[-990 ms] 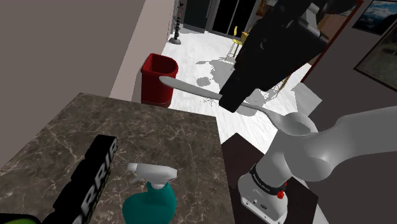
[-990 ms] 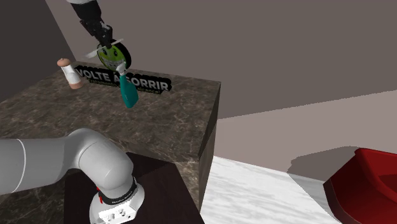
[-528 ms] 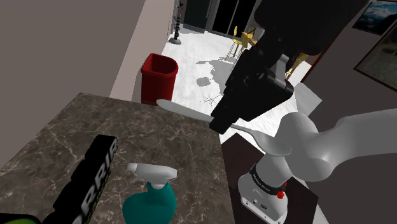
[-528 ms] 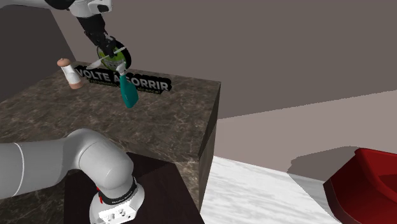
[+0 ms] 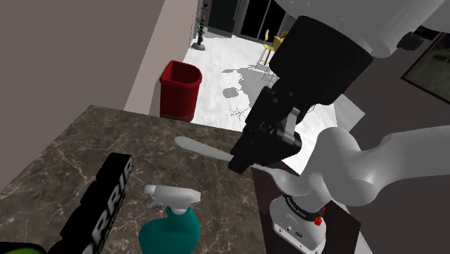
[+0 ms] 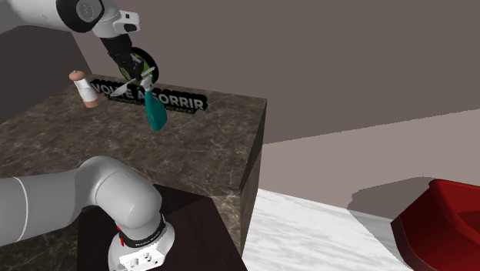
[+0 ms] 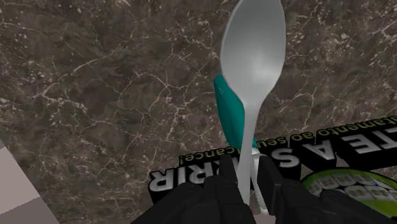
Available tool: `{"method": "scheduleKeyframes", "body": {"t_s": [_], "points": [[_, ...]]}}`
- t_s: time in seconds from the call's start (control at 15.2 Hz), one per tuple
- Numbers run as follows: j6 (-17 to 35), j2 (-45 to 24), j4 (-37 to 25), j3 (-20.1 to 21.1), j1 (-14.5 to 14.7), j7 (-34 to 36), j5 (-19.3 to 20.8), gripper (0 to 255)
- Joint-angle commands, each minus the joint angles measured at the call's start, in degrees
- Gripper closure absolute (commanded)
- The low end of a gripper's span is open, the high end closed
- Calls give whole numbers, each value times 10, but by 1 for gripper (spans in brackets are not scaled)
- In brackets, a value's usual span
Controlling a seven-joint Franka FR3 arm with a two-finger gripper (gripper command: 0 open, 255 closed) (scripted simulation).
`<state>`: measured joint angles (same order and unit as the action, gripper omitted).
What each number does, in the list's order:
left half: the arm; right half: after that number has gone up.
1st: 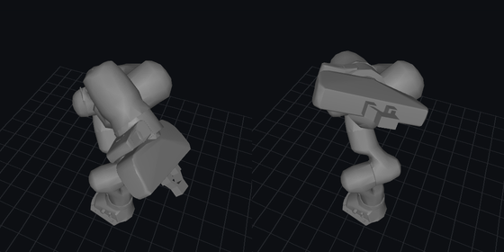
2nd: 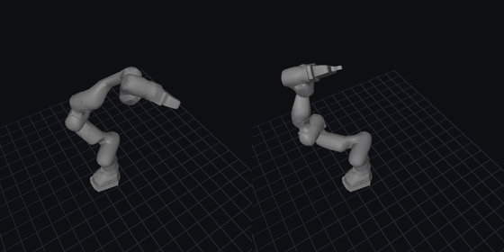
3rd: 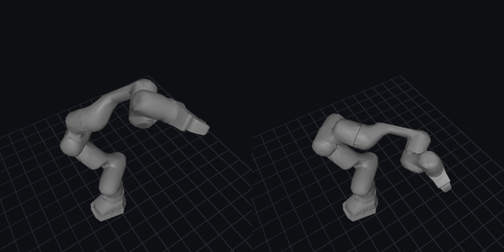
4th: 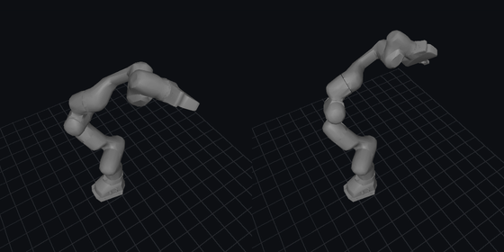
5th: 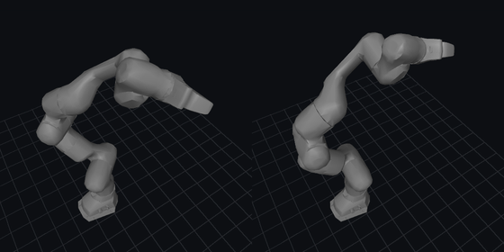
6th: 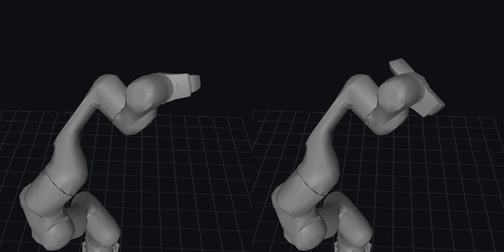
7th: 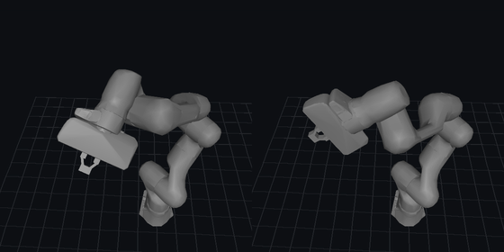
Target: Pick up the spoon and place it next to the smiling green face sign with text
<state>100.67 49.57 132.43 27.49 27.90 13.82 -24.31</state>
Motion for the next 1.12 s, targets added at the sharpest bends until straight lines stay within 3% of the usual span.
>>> {"method": "scheduleKeyframes", "body": {"t_s": [0.0, 1.06], "points": [[13, 3, 16, 4, 2, -1, -4, 255], [122, 20, 141, 44, 21, -16, -45, 255]]}}
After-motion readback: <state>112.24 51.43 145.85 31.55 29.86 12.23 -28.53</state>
